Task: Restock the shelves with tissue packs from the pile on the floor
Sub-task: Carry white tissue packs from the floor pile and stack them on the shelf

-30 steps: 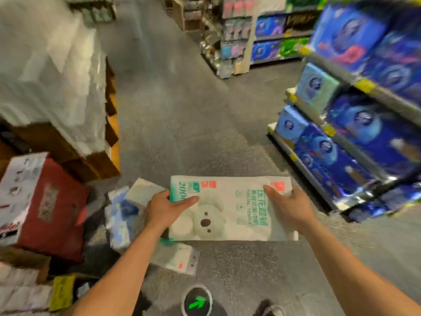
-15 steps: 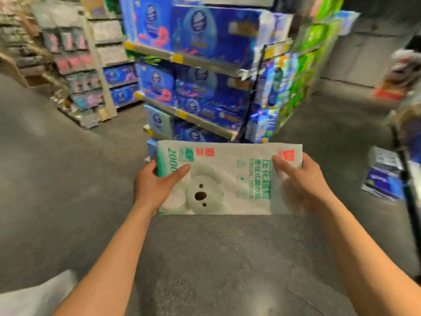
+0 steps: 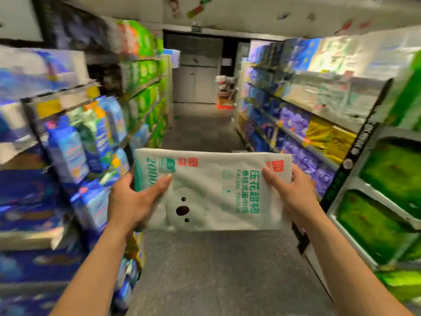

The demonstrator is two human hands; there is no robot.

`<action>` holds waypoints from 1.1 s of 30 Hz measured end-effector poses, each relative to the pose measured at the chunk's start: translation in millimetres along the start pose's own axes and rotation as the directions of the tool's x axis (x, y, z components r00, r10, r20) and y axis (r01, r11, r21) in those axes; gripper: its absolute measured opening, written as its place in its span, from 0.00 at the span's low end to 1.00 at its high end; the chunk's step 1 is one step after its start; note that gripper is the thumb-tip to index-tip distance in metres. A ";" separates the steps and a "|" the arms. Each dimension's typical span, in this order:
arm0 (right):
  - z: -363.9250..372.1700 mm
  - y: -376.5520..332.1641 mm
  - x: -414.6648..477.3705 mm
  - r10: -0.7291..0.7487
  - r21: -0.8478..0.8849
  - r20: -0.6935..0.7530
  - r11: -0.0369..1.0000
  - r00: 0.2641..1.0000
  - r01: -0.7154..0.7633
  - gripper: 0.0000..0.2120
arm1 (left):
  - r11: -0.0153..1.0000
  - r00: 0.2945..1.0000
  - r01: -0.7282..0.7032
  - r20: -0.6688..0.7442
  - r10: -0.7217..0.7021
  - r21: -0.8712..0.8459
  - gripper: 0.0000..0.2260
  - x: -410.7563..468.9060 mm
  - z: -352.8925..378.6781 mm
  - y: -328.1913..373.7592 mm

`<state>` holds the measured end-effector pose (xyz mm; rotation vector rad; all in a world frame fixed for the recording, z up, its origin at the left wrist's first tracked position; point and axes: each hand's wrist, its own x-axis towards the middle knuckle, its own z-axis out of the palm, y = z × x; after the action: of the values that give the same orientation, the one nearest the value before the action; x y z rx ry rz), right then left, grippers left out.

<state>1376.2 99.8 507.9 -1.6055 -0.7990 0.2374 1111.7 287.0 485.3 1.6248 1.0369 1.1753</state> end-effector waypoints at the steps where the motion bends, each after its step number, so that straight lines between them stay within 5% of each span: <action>1: -6.0 3.3 25.3 0.005 0.004 -0.051 1.000 0.999 -0.005 0.12 | 1.000 0.999 -0.015 0.046 0.015 -0.008 0.29 28.5 27.4 6.5; 4: -23.6 14.4 98.8 0.031 0.009 -0.176 1.000 0.984 -0.030 0.12 | 0.997 0.983 -0.053 0.176 0.062 -0.054 0.23 106.7 105.3 21.0; 8: -45.8 39.3 191.1 0.060 -0.010 -0.292 0.998 0.955 -0.065 0.14 | 0.995 0.953 -0.091 0.284 0.102 -0.051 0.31 196.6 204.6 23.4; 13: -70.0 95.5 322.4 0.081 -0.014 -0.379 0.996 0.922 -0.094 0.18 | 0.987 0.907 -0.141 0.389 0.162 -0.083 0.26 306.4 341.0 19.5; 24: -127.3 149.5 669.1 0.012 -0.128 -0.394 0.989 0.919 -0.068 0.12 | 0.976 0.879 -0.151 0.430 0.205 -0.156 0.19 553.4 616.8 56.6; 33: -120.9 241.5 927.0 -0.049 -0.215 -0.491 0.974 0.870 -0.066 0.11 | 0.940 0.786 -0.232 0.522 0.332 -0.249 0.26 770.0 826.8 38.9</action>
<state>2215.4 572.7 572.7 -1.7778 -0.4266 -0.2670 2080.5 864.5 562.1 1.8655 0.3097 0.8514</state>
